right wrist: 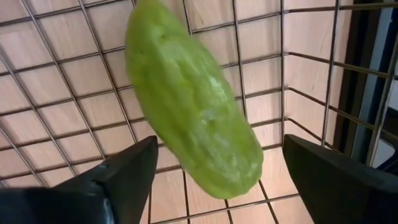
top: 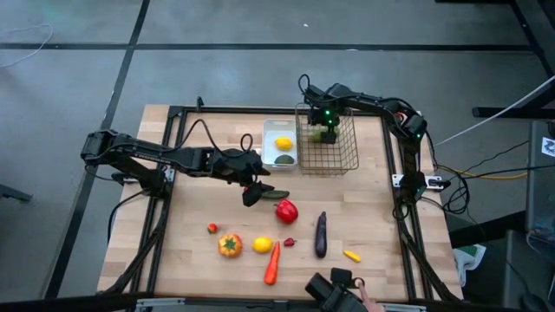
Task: Sort produce into baskets
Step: Put the red bell pepper into the gold wire basket, then put the violet eggplant into the gold wire basket
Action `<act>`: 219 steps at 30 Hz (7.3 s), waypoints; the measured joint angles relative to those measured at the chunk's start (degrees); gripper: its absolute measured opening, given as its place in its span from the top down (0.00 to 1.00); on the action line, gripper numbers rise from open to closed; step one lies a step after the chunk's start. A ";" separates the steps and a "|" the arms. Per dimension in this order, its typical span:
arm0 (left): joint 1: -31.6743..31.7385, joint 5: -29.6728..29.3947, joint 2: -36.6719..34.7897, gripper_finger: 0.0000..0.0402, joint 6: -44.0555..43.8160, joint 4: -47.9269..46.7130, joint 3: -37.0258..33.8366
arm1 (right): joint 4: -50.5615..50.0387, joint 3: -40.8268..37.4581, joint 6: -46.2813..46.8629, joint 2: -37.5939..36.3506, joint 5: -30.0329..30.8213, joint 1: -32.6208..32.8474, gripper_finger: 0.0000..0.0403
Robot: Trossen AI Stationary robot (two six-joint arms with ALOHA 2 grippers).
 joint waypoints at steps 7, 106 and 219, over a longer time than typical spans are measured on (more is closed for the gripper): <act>0.00 0.01 0.00 0.31 0.52 -0.33 0.00 | -3.15 2.24 0.01 0.00 2.67 0.02 0.16; 0.01 -9.72 9.88 0.31 -8.28 4.54 -19.52 | 10.26 -12.96 25.53 -25.46 -5.09 52.98 0.17; 3.66 -12.49 18.65 0.51 18.71 15.12 13.49 | 6.26 -13.07 12.03 -25.31 -10.14 60.81 0.17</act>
